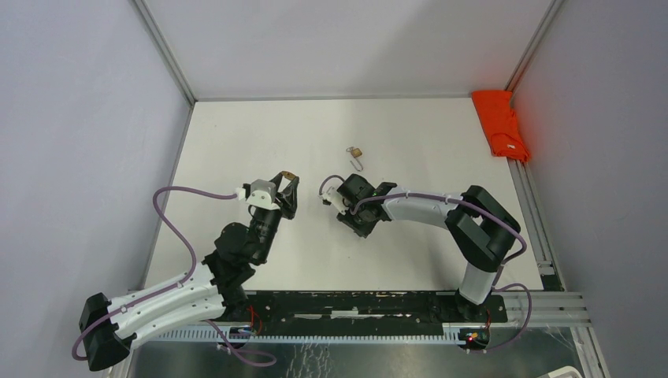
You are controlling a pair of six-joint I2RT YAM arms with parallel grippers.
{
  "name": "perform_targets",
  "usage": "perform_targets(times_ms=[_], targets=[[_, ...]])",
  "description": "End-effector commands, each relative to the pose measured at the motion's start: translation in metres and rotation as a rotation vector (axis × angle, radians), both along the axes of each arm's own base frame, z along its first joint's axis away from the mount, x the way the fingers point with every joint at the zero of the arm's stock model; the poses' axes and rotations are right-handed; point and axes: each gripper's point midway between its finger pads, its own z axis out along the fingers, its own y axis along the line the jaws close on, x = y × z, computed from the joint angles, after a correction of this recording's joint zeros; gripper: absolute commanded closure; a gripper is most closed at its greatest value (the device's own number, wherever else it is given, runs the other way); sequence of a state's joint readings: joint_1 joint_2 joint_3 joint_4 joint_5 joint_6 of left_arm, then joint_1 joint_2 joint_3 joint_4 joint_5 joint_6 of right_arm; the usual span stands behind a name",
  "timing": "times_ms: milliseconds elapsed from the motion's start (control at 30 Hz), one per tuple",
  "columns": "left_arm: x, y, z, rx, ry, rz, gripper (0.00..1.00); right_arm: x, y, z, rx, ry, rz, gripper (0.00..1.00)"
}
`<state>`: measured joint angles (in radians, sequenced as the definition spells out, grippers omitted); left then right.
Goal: Unlock with the key
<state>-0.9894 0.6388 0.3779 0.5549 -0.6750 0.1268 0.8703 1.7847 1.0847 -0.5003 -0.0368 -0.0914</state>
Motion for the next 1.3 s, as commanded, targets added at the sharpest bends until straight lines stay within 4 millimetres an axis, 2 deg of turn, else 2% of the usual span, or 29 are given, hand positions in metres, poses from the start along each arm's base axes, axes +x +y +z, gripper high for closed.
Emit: perform_targets(times_ms=[0, 133, 333, 667, 1033, 1067, 1133, 1167, 1267], targets=[[-0.001, 0.002, 0.016, -0.084, -0.025, -0.005, 0.98, -0.011, -0.042, -0.026, -0.169, 0.027, -0.047, 0.72], [-0.002, 0.003, 0.019, -0.091, -0.031, -0.007, 0.98, -0.003, -0.03, -0.012, -0.124, -0.004, -0.056, 0.74], [-0.002, 0.003, 0.019, -0.092, -0.032, -0.006, 0.98, 0.005, -0.012, 0.006, -0.046, -0.022, -0.056, 0.84], [-0.003, 0.004, 0.019, -0.091, -0.034, -0.007, 0.98, 0.008, 0.01, 0.016, 0.065, -0.005, -0.052, 1.0], [-0.004, 0.006, 0.021, -0.101, -0.037, -0.009, 0.98, 0.02, 0.011, 0.038, 0.132, -0.029, -0.099, 1.0], [-0.004, 0.006, 0.021, -0.1, -0.036, -0.008, 0.98, 0.018, 0.011, 0.038, 0.128, -0.018, -0.091, 0.96], [-0.004, 0.005, 0.02, -0.1, -0.035, -0.01, 0.98, 0.016, 0.009, 0.036, 0.109, -0.002, -0.083, 0.78], [-0.004, 0.005, 0.02, -0.099, -0.033, -0.01, 0.98, 0.014, 0.007, 0.034, 0.105, 0.002, -0.082, 0.73], [-0.003, 0.004, 0.019, -0.097, -0.03, -0.01, 0.98, 0.01, 0.004, 0.028, 0.102, 0.013, -0.076, 0.67]])
